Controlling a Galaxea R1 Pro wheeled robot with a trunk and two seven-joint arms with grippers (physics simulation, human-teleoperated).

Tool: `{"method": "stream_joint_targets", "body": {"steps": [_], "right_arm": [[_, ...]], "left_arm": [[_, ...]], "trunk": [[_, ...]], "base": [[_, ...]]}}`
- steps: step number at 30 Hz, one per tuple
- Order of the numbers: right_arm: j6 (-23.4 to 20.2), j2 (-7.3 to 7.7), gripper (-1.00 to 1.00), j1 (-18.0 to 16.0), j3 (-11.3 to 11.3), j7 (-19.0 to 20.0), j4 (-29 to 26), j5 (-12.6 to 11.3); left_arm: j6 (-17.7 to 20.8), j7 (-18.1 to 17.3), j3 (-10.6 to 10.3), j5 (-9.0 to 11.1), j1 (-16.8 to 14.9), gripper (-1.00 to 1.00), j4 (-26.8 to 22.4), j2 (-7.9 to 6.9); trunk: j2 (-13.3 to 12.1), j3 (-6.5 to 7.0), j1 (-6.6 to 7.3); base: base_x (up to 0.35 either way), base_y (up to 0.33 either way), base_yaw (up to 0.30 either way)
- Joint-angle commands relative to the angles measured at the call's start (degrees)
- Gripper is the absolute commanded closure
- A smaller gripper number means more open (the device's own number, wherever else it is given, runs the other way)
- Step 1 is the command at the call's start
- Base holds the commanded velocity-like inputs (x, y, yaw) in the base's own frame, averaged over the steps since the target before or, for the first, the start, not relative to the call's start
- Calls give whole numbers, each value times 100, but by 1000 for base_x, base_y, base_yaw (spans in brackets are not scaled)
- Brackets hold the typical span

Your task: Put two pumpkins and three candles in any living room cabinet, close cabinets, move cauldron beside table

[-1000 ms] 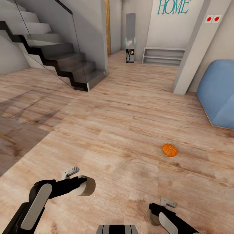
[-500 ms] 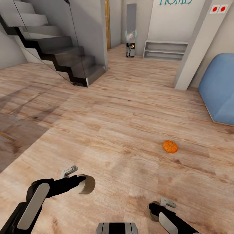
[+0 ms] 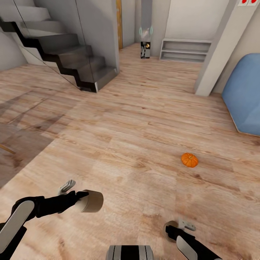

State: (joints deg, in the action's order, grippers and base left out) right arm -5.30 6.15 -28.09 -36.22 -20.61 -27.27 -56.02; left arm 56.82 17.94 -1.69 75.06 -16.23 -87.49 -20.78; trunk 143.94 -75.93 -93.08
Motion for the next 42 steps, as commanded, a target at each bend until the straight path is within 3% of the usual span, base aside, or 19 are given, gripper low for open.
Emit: {"method": "stream_joint_targets", "body": {"steps": [1,3,30,33,42], "right_arm": [[-24,9,-100,-3,-43,-49,-15,-23],[-24,9,-100,-3,-43,-49,-15,-23],[11,9,-100,-3,-61,-49,-15,-6],[11,9,-100,-3,-60,-49,-15,-6],[11,9,-100,-3,-60,-49,-15,-6]], "left_arm": [[4,60,-6,59,-3,100,-5,-5],[4,60,-6,60,-3,100,-5,-5],[4,60,-18,61,-3,100,4,4],[4,60,-20,61,-3,100,4,4],[4,60,-24,61,-3,100,4,4]], "trunk": [[3,-27,-1],[6,-72,-6],[6,-72,-6],[10,-138,-14],[11,-160,-17]], "base": [[0,0,0],[0,0,0],[20,0,0],[0,0,0],[0,0,0]]}}
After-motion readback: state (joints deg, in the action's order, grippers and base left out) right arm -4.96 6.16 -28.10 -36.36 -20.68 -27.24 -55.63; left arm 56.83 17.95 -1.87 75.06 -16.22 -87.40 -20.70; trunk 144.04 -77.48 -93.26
